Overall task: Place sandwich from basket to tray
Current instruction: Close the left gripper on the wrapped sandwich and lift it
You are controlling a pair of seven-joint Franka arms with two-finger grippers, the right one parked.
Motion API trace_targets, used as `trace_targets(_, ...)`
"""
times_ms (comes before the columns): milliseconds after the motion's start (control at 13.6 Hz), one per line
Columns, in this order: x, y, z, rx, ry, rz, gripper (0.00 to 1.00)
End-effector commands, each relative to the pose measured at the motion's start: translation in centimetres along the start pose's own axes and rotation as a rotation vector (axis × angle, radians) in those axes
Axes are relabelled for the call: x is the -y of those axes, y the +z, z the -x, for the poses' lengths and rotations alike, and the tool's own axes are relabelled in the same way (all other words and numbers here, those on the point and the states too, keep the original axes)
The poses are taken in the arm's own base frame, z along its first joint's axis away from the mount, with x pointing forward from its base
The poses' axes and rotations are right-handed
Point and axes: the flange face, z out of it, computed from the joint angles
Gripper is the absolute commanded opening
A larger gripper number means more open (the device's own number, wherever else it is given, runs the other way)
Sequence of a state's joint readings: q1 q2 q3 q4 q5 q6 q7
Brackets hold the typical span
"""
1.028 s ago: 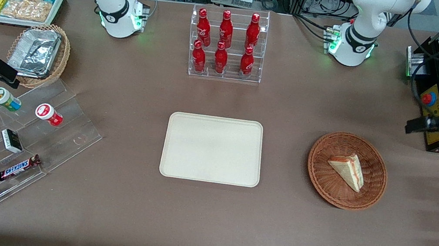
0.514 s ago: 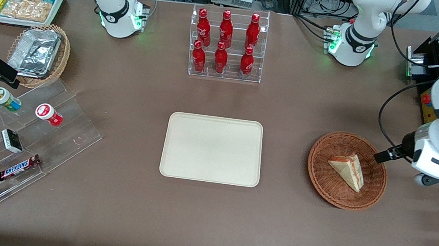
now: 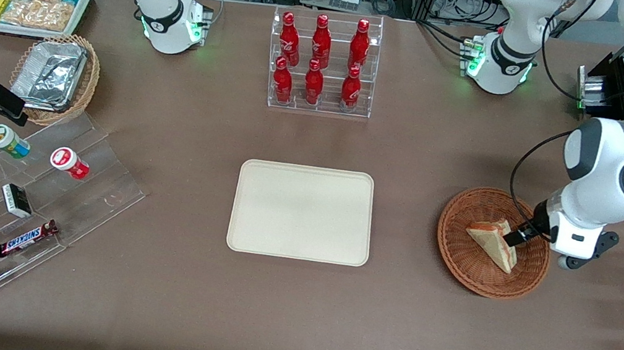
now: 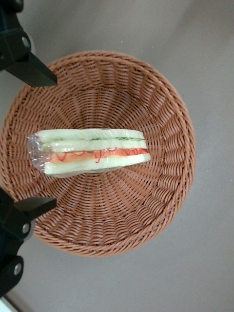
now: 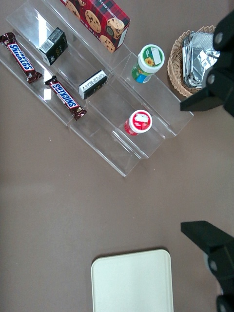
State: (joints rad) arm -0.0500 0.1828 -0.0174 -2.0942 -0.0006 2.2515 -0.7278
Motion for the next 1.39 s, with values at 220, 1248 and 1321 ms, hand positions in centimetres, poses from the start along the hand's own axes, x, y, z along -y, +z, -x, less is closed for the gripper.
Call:
trace_targets(220,0.3,4.6,1.4,-0.025,-0.069,0.035,1.00)
trace_targets(1248,-1.4,5.8,1.7,-0.004,-0.050,0.012,0.00)
trace_targets(1321,-1.5,4.4,2.2,-0.003,-0.005,-0.015,0.00)
